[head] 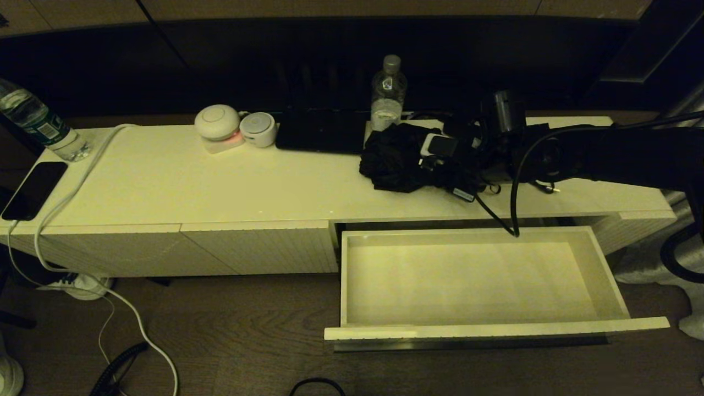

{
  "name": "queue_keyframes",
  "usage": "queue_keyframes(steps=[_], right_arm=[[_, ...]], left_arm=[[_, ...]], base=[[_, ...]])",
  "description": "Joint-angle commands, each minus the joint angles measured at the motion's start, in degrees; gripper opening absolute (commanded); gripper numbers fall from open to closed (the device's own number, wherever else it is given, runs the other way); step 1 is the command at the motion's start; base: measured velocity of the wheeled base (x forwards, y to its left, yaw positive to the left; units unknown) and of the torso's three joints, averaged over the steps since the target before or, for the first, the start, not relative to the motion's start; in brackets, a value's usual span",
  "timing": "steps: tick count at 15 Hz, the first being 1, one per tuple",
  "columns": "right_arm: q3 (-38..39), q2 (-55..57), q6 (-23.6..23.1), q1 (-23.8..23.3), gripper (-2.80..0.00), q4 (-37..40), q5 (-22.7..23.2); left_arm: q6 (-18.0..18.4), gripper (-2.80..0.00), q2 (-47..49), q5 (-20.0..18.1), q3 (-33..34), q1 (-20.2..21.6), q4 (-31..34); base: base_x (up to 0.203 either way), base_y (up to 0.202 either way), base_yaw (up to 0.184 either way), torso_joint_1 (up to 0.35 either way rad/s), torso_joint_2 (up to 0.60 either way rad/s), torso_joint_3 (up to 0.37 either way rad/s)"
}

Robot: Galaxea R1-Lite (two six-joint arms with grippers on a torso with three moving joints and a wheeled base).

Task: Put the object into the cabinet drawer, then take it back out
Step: Put the umbrella in the drawer

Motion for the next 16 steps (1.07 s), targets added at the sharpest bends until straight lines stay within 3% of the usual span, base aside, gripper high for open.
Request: queue_keyframes(steps=[1,9,16], right_arm=[[0.1,0.0,-0.3,0.0,-2.8,0.2,-0.1],[1.6,-1.1,0.2,0.0,-2.8,3.4,0.4],[6.7,-9.0,-0.1,0.7,-2.8,3.0,0.2]], left_arm=[[-0.1,-2.8,-0.1,0.0,0.0,0.0,0.0],[-0.1,-2.8,-0.1,0.0,0.0,0.0,0.0],[-0.1,-2.8,-0.1,0.0,0.0,0.0,0.0]], base=[[0.0,0.0,0.0,0.0,0.0,0.0],[0.0,0.0,0.0,0.0,0.0,0.0],[0.0,0.0,0.0,0.0,0.0,0.0]])
